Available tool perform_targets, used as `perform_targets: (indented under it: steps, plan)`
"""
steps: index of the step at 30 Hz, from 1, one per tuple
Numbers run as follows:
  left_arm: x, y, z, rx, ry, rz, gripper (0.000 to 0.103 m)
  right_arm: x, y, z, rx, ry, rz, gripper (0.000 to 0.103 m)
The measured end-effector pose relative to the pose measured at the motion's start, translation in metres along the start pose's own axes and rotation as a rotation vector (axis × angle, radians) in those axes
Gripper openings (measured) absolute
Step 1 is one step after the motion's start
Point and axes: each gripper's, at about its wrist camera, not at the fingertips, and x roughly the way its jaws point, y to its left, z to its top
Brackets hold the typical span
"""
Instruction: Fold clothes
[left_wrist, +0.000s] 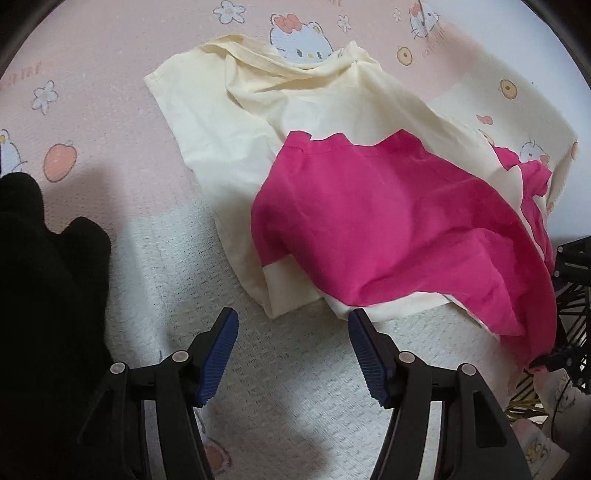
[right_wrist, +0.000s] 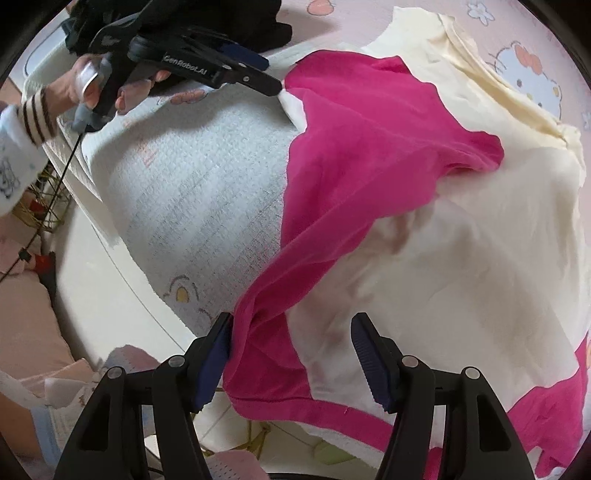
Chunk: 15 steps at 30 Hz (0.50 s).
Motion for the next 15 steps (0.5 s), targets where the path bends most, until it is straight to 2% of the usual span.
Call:
perform_targets:
  steps: [10, 14, 15]
  plan:
    - [0.008, 0.003, 0.008, 0.048, 0.014, 0.060, 0.059, 0.004, 0.004, 0.000, -0.043, -0.003, -0.042, 0.064]
    - [0.018, 0.001, 0.020, 0.046, 0.020, 0.043, 0.059, 0.009, 0.002, 0.005, -0.033, 0.004, -0.067, 0.064]
    - [0.021, -0.001, 0.021, 0.048, 0.025, 0.040, 0.057, 0.008, 0.000, 0.005, -0.023, -0.004, -0.062, 0.060]
